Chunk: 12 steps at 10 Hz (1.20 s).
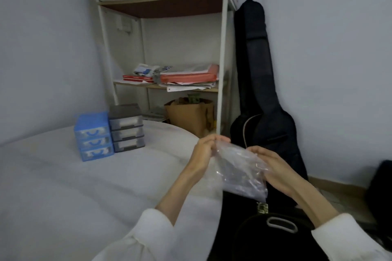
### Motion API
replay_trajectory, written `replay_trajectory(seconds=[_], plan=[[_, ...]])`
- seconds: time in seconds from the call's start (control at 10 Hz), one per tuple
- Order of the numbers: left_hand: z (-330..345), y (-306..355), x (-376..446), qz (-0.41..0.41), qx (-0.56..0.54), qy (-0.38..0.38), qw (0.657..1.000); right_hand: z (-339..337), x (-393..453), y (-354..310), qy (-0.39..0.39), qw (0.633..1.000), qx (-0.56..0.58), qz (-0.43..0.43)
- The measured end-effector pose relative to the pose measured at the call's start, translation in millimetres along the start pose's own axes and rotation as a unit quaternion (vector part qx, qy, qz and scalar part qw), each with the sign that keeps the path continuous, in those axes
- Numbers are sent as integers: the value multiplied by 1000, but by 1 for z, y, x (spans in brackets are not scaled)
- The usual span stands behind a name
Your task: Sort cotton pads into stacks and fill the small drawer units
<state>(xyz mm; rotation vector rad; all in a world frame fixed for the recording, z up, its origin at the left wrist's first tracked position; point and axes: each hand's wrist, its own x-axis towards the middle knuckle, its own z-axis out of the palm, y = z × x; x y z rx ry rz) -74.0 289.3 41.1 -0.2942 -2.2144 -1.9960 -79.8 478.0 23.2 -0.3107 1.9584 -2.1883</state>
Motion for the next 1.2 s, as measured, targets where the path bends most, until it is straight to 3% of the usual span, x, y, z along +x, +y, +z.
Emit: replay_trajectory(seconds=[0.1,0.3,0.5,0.6,0.7,0.8,0.9,1.0,1.2], plan=[[31,-16,-2,-80,2,-11,997,-29,-16,10,102,992,-61,-45],[61,-52,-27,-118,292,-25,949,-50,-56,45,266,919,-267,-118],[71,-61,-57,-63,558,-41,826,-56,-97,112,326,875,-348,-87],[71,-62,-66,-47,601,-41,797,-50,-117,140,326,860,-387,-64],[71,-63,-69,-37,615,-49,786,-42,-132,162,330,868,-369,-40],[68,-65,-69,-32,620,-43,783,-44,-135,189,292,842,-454,-18],[71,-69,-71,-27,608,-34,793,-59,-134,226,119,811,-531,217],[71,-70,-70,-22,608,-32,793,-65,-137,245,48,814,-500,292],[71,-72,-67,-8,600,-25,800,-68,-139,217,135,864,-440,203]])
